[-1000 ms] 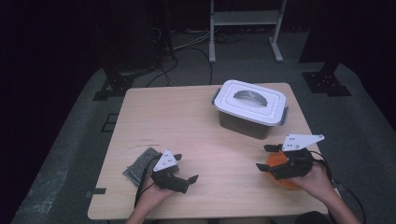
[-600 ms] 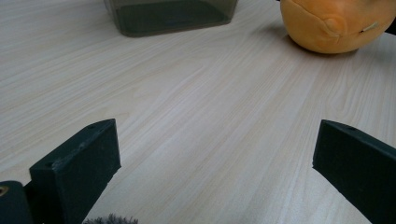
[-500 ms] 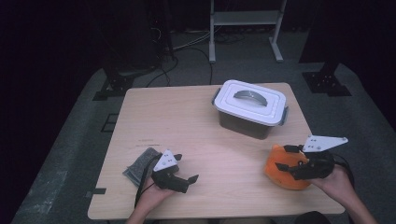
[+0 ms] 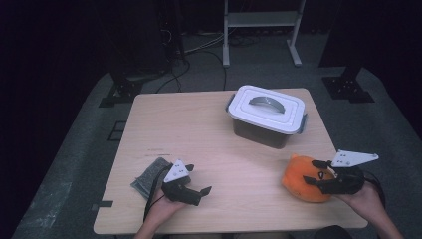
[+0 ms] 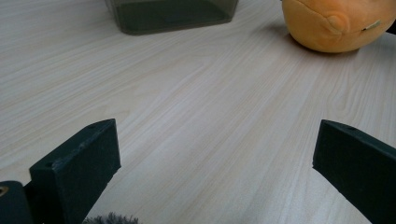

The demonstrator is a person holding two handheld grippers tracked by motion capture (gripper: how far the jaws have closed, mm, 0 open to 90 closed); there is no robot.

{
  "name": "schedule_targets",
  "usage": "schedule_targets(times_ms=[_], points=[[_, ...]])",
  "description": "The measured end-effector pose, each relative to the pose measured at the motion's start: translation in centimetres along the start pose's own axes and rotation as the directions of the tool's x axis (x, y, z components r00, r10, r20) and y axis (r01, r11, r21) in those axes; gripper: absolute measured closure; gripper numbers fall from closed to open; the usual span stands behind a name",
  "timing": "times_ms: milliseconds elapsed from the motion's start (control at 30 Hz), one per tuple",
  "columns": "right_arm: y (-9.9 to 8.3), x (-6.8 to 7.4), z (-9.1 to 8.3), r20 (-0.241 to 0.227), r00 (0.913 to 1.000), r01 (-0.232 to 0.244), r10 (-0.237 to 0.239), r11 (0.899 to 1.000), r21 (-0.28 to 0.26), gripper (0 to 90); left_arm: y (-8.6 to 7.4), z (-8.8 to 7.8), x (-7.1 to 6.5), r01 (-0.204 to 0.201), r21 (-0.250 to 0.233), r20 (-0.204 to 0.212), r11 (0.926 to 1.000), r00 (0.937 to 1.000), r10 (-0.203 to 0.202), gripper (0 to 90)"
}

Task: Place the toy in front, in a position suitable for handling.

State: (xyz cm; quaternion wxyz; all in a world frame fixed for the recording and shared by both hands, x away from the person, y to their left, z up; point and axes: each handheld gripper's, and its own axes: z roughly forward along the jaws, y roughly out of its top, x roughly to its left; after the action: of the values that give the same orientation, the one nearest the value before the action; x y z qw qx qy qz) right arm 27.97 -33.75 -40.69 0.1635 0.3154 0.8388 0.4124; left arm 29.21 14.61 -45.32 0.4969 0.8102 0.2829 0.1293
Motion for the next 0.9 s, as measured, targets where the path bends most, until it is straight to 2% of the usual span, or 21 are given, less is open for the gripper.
schedule_targets(times_ms=[167,400,533,600,633,733,800,900], points=[[-1.0,0.4,0.5,0.022,0.9996,0.016,-0.016,1.0,0.008,44.6,0.0,-0.1,0.0,0.001,-0.001,-0.003,1.0,1.0,-0.001,0.0],[-1.4,0.8,0.7,0.049,0.9981,0.037,-0.038,0.999,0.006,47.9,0.0,-0.1,0.0,-0.001,0.0,-0.003,1.0,1.0,0.001,0.0],[-1.6,1.1,0.9,0.061,0.9967,0.054,-0.054,0.998,-0.006,53.4,0.0,-0.1,0.1,-0.007,0.004,-0.004,1.0,1.0,0.007,0.0],[-1.6,1.2,0.9,0.058,0.9972,0.048,-0.047,0.999,-0.006,54.2,0.0,-0.1,0.2,-0.006,0.004,-0.006,1.0,1.0,0.006,0.0],[-1.7,1.2,0.9,0.056,0.998,0.03,-0.03,1.0,-0.006,55.7,0.0,-0.1,0.2,-0.006,0.004,-0.006,1.0,1.0,0.006,0.0],[-1.5,1.2,0.7,0.053,0.9985,0.011,-0.011,1.0,0.006,63.2,0.0,-0.1,0.2,-0.007,0.005,-0.007,1.0,1.0,0.007,0.0],[-1.5,1.3,0.7,0.052,0.9985,0.016,-0.016,1.0,0.008,65.1,0.0,-0.2,0.2,-0.009,0.005,-0.008,0.9999,0.9999,0.009,0.0],[-1.4,1.4,0.5,0.025,0.9997,0.002,-0.002,1.0,0.011,69.6,0.0,-0.2,0.2,-0.009,0.005,-0.009,0.9999,0.9999,0.009,0.0]])
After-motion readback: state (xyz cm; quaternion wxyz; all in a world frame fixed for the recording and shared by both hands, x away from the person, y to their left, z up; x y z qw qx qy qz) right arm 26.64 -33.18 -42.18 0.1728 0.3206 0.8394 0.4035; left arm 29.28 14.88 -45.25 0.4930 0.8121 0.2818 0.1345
